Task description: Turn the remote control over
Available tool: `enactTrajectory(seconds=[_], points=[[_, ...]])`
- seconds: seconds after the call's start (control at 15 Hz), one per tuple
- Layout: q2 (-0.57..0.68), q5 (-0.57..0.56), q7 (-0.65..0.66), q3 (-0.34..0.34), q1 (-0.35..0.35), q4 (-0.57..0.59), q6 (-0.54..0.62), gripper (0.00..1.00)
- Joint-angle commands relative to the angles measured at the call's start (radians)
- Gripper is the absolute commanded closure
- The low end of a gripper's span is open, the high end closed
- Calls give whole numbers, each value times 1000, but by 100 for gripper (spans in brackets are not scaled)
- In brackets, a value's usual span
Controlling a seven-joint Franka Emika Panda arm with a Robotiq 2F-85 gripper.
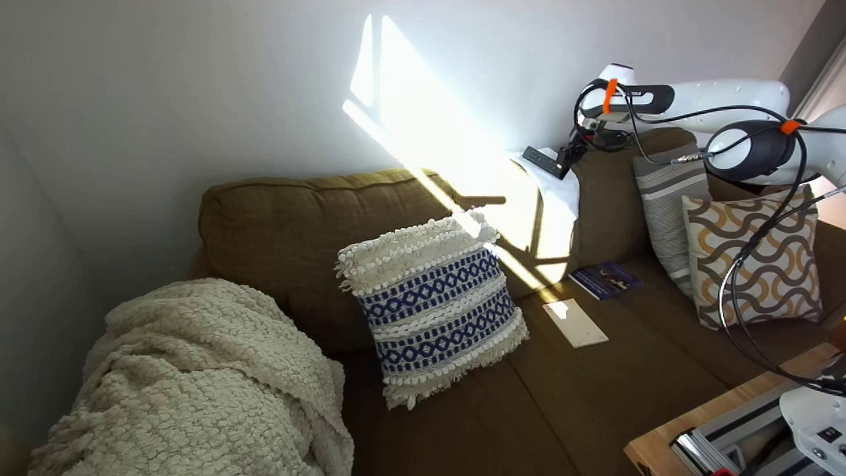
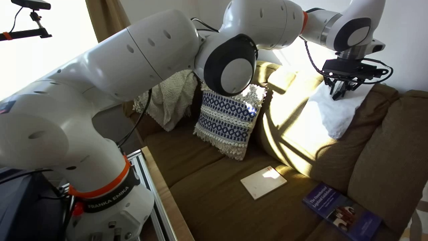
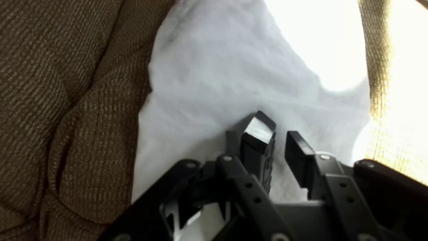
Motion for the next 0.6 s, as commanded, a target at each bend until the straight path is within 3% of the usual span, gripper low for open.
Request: enactTrajectory(seconds=[0.0,0.27,0.53], points=[[41,6,-16,5,-9,47,5,26],[39,-9,8,-16,-4,42,-8,0],[27,-46,50,-68,20,37,-11,0]])
